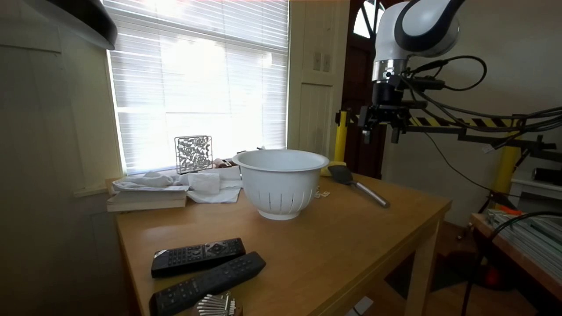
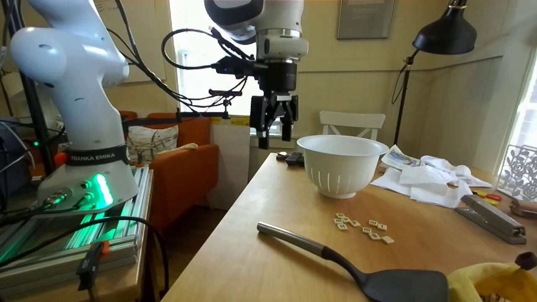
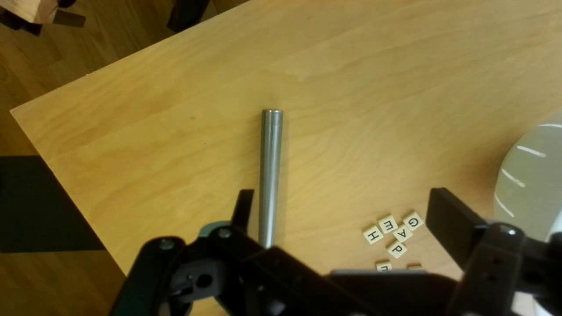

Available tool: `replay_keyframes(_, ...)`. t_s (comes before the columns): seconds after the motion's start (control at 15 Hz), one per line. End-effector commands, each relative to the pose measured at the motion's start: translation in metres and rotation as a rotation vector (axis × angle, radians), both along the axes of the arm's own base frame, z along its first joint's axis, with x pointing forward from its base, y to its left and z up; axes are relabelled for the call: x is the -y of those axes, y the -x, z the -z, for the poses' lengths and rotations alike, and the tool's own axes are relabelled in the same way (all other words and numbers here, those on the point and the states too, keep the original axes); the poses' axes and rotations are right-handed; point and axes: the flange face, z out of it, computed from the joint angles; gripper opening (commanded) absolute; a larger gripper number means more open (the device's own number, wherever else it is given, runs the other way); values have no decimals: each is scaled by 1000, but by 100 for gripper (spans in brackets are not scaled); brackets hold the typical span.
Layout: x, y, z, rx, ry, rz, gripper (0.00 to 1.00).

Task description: Use the spatula to stir in the white bowl

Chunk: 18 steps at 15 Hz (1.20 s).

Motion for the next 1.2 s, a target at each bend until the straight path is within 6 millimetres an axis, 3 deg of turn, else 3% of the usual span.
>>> replay_keyframes(0.0, -3, -2, -2, 18, 11, 10, 100)
replay_keyframes(0.33, 27, -8, 34, -39, -35, 187, 100)
replay_keyframes(0.67, 75, -16, 61, 49, -150, 408, 100)
replay_keyframes(0.93, 109, -21, 84, 157, -58, 382, 100)
replay_keyframes(1.13, 122, -21, 103, 186, 18, 317, 100)
